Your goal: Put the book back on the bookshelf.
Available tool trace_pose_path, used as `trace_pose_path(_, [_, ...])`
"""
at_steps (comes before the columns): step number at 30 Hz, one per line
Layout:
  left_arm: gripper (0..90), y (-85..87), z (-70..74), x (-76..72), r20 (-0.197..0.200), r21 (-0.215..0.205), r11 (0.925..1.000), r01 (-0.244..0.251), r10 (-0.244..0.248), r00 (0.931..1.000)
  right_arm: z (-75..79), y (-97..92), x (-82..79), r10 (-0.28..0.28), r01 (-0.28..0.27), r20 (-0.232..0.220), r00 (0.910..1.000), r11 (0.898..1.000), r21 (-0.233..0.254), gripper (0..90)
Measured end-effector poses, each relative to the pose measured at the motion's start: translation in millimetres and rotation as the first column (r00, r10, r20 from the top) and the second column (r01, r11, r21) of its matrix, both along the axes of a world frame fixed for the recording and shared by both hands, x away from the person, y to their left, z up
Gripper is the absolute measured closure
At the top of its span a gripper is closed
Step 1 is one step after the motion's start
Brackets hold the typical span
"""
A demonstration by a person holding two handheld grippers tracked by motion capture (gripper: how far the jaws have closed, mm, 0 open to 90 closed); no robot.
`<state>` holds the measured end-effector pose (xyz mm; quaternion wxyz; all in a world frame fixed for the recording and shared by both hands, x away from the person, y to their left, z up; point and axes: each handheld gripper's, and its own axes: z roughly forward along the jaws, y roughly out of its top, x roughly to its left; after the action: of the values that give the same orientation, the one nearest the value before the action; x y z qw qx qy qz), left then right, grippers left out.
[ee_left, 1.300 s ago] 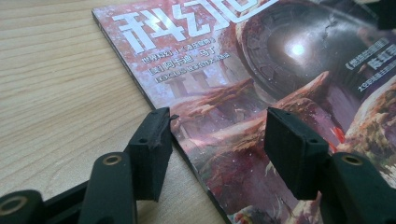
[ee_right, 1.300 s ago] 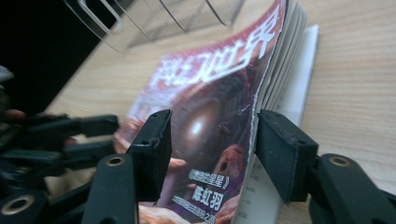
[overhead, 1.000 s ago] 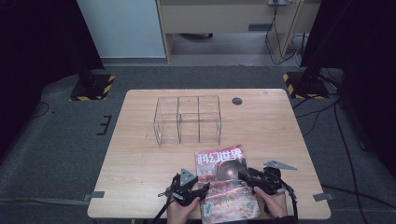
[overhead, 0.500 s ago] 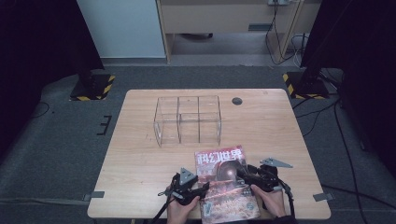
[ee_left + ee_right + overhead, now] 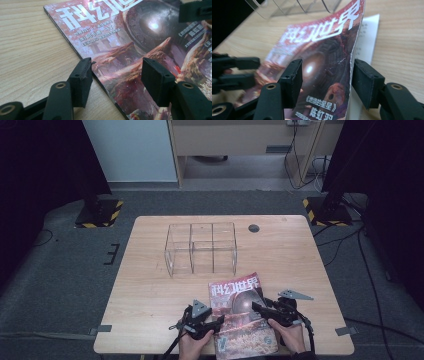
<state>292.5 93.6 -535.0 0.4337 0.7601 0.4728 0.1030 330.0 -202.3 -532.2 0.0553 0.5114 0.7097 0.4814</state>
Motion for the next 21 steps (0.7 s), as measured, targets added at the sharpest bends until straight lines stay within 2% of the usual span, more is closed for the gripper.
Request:
trace_pose_path(4, [41.5, 0.1, 0.1, 0.5, -0.001, 0.001, 1.0, -0.003, 0.003, 1.0, -2.8, -1.8, 2.2, 0.001, -0.001, -0.019, 0.9998, 1.0, 0.005, 43.1])
trace_pose_path(5, [41.5, 0.0, 0.0, 0.5, 0.0, 0.001, 1.0, -0.003, 0.003, 1.0, 0.0, -1.9, 0.7, 0.007, -0.006, -0.012, 0.9999, 0.999, 0.043, 44.1])
trace_pose_path(9, [41.2, 0.2, 0.1, 0.4, -0.001, 0.001, 1.0, -0.006, 0.006, 1.0, 2.8, 0.3, -1.9, 0.019, -0.02, 0.016, 0.9997, 0.999, 0.039, 45.0])
trace_pose_path(11, [40.9, 0.5, 0.0, 0.6, 0.0, 0.0, 0.9999, -0.011, 0.011, 0.9999, 1.9, -0.4, -3.1, 0.022, -0.022, -0.002, 0.9998, 0.999, 0.036, 44.8])
trace_pose_path(12, [40.9, 0.8, 0.0, 0.9, 0.001, 0.0, 0.9999, -0.012, 0.012, 0.9999, 2.0, -3.2, -5.1, 0.029, -0.027, -0.028, 0.9992, 0.998, 0.059, 45.2])
trace_pose_path(14, [40.8, 1.3, -0.1, 1.2, 0.0, -0.001, 0.9999, -0.015, 0.015, 0.9999, 3.7, -4.4, -7.8, 0.04, -0.037, -0.032, 0.9987, 0.996, 0.085, 45.4])
trace_pose_path(17, [40.7, 1.4, -0.1, 1.4, 0.001, -0.001, 0.9999, -0.014, 0.014, 0.9999, 3.5, -4.3, -7.2, 0.042, -0.039, -0.035, 0.9985, 0.996, 0.086, 45.1])
trace_pose_path(18, [41.1, 1.5, -0.1, 1.6, 0.001, 0.0, 0.9999, -0.014, 0.014, 0.9999, 0.0, -2.8, -4.4, 0.039, -0.037, -0.037, 0.9986, 0.997, 0.062, 43.1])
trace_pose_path(21, [41.6, 2.0, -0.1, 2.4, 0.0, -0.001, 0.9999, -0.013, 0.013, 0.9999, -1.3, -2.4, -1.0, 0.037, -0.035, -0.029, 0.9989, 0.997, 0.07, 42.3])
